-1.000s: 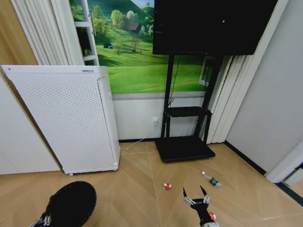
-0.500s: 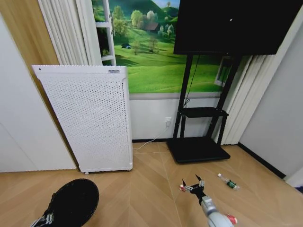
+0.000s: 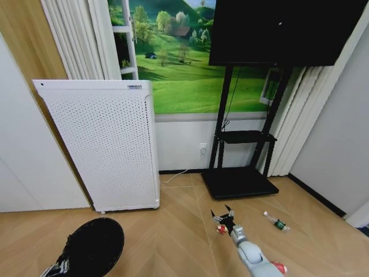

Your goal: Pick up the trash bin and place the garbage on the floor into it.

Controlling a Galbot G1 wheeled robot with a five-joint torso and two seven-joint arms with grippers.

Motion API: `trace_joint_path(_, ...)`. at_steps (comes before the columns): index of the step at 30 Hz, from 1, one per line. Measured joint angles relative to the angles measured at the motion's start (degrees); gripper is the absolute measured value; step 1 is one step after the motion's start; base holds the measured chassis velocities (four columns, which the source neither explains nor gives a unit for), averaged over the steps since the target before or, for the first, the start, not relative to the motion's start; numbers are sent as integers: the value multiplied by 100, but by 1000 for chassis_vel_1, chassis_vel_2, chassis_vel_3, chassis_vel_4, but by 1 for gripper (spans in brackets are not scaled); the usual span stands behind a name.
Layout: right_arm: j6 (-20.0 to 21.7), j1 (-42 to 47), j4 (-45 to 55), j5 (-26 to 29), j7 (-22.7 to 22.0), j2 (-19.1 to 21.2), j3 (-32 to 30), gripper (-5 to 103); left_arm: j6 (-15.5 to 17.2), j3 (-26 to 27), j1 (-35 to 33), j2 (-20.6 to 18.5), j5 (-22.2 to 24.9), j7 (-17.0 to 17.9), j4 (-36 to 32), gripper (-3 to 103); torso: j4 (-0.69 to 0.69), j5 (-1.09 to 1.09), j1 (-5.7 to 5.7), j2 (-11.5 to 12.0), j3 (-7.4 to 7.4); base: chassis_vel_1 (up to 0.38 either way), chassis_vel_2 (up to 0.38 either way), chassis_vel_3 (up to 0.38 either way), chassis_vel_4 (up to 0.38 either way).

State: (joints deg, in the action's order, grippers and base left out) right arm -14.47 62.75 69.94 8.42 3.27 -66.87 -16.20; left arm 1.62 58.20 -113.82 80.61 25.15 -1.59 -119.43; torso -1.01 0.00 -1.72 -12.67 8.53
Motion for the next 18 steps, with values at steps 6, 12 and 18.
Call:
trace_joint_path(6, 192, -21, -59, -51, -52, -5, 13, 100, 33, -59, 22, 29, -56, 14, -37, 7, -1, -1, 0, 0, 0, 0, 0, 0, 0)
trace_joint_path(12, 177, 45, -128, -74, -71, 10, -40, 100, 35, -58, 18, 38, -69, 14, -45, 7, 0, 1, 1, 0, 0, -10, 7, 12, -6)
trace_joint_path(18, -20, 113, -288, -143, -27, -35, -161, 100, 25, -64, 18, 44, -69, 1, -39, 7, 0, 0, 1, 0, 0, -138, 111, 120, -87)
